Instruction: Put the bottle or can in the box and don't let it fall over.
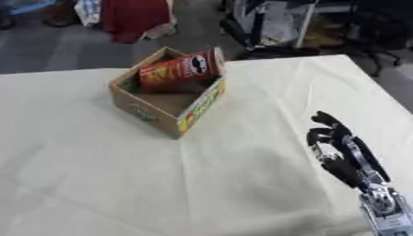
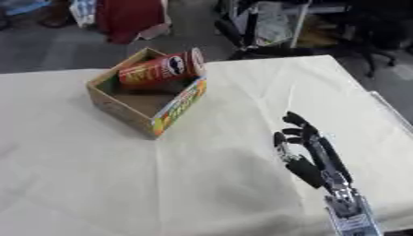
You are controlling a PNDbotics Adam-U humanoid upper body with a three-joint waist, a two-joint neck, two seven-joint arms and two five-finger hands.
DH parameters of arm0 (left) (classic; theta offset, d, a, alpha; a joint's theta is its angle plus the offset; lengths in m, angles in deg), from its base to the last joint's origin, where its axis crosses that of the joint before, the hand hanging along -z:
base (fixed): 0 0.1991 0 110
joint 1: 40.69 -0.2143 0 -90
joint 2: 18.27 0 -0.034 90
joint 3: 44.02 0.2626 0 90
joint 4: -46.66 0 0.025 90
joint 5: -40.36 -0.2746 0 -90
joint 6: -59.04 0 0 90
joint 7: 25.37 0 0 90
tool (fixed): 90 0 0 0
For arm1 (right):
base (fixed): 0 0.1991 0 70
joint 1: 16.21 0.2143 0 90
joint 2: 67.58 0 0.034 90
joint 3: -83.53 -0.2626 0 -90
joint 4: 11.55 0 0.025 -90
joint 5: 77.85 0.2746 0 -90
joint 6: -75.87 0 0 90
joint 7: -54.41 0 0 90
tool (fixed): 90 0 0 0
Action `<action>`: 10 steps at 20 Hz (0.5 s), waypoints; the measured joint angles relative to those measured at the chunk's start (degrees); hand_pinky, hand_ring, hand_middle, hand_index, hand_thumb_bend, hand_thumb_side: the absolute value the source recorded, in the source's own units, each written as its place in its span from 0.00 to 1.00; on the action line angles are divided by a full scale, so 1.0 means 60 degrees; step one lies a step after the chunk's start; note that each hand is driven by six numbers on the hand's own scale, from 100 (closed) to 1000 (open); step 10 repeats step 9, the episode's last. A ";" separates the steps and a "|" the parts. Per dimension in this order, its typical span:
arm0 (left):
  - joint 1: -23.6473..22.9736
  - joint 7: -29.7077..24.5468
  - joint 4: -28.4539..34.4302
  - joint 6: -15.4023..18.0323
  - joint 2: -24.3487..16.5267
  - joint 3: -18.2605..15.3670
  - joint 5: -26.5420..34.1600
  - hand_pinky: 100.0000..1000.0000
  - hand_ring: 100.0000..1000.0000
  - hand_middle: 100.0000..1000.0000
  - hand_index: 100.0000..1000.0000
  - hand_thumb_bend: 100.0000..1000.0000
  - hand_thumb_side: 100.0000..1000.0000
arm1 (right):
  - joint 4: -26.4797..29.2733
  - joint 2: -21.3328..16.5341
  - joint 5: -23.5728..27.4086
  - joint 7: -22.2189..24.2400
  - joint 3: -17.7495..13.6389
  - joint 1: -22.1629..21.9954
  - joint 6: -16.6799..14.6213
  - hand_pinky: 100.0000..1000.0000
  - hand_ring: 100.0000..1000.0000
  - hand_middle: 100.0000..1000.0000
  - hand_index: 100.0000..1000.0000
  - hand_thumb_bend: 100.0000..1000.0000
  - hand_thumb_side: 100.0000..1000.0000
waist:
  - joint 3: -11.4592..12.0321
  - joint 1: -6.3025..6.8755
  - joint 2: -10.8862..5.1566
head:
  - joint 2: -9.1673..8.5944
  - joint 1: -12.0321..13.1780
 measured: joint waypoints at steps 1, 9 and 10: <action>-0.0113 0.0122 0.0019 -0.0026 0.0330 -0.0098 -0.0023 0.59 0.62 0.67 0.83 0.52 0.86 | 0.0000 0.0000 0.0000 -0.0013 0.0000 -0.0018 0.0002 0.76 0.81 0.88 0.97 0.08 0.64 | 0.0041 -0.0004 0.0000 | 0.0051 0.0078; -0.0175 0.0469 -0.0473 -0.0186 0.1959 -0.0251 -0.0060 0.58 0.60 0.65 0.82 0.50 0.88 | -0.0008 0.0010 0.0002 -0.0001 0.0016 -0.0051 -0.0022 0.76 0.81 0.88 0.97 0.08 0.65 | 0.0059 -0.0047 0.0000 | 0.0307 0.0669; -0.0175 0.0469 -0.0473 -0.0186 0.1959 -0.0251 -0.0060 0.58 0.60 0.65 0.82 0.50 0.88 | -0.0008 0.0010 0.0002 -0.0001 0.0016 -0.0051 -0.0022 0.76 0.81 0.88 0.97 0.08 0.65 | 0.0059 -0.0047 0.0000 | 0.0307 0.0669</action>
